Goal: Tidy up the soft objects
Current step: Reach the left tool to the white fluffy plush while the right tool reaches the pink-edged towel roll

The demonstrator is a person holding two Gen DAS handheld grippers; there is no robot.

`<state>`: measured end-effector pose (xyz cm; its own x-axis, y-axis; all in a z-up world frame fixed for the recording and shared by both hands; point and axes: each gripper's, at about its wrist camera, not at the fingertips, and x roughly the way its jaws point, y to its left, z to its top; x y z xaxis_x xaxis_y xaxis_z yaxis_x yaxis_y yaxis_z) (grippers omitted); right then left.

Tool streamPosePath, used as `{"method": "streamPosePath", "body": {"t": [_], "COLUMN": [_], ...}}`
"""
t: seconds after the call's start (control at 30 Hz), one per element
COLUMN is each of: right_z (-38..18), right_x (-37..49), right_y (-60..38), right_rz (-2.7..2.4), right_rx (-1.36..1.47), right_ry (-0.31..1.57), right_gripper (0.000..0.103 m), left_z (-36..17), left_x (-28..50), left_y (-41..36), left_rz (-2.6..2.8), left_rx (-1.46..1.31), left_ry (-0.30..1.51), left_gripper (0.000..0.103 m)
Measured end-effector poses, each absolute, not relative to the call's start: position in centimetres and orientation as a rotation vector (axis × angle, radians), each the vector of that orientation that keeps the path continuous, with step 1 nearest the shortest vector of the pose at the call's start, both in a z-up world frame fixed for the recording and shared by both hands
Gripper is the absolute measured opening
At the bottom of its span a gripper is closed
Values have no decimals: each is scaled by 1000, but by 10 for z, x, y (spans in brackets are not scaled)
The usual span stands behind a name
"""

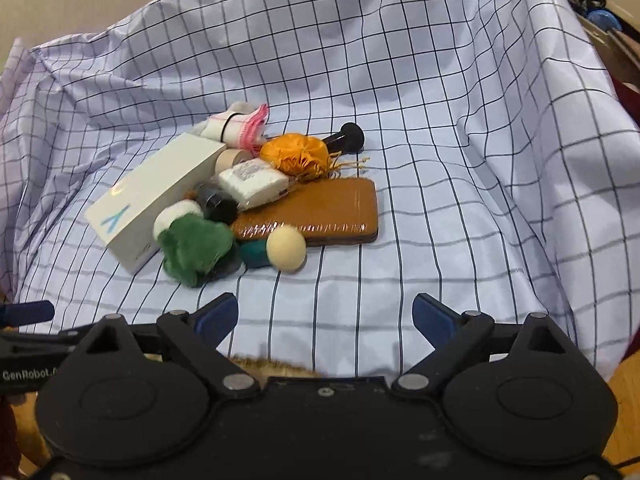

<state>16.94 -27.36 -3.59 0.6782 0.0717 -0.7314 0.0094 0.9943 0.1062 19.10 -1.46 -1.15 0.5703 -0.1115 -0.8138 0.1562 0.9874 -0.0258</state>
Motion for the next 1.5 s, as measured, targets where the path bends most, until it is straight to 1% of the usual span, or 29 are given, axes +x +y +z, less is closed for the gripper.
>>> {"method": "streamPosePath", "body": {"t": [0.57, 0.93, 1.27, 1.5], "right_z": [-35, -41, -21, -25], "right_x": [283, 341, 396, 433], "right_y": [-273, -274, -236, -194], "right_rz": [-27, -49, 34, 71], "right_rx": [80, 71, 134, 185], "right_ry": [774, 765, 781, 851], "right_gripper": [94, 94, 96, 102], "left_z": [10, 10, 13, 4], "left_x": [287, 359, 403, 409], "left_y": [-16, -24, -2, 25], "left_rz": [-146, -135, -64, 0], "left_rx": [53, 78, 55, 49], "left_ry": [854, 838, 825, 852], "left_gripper": [90, 90, 91, 91]}}
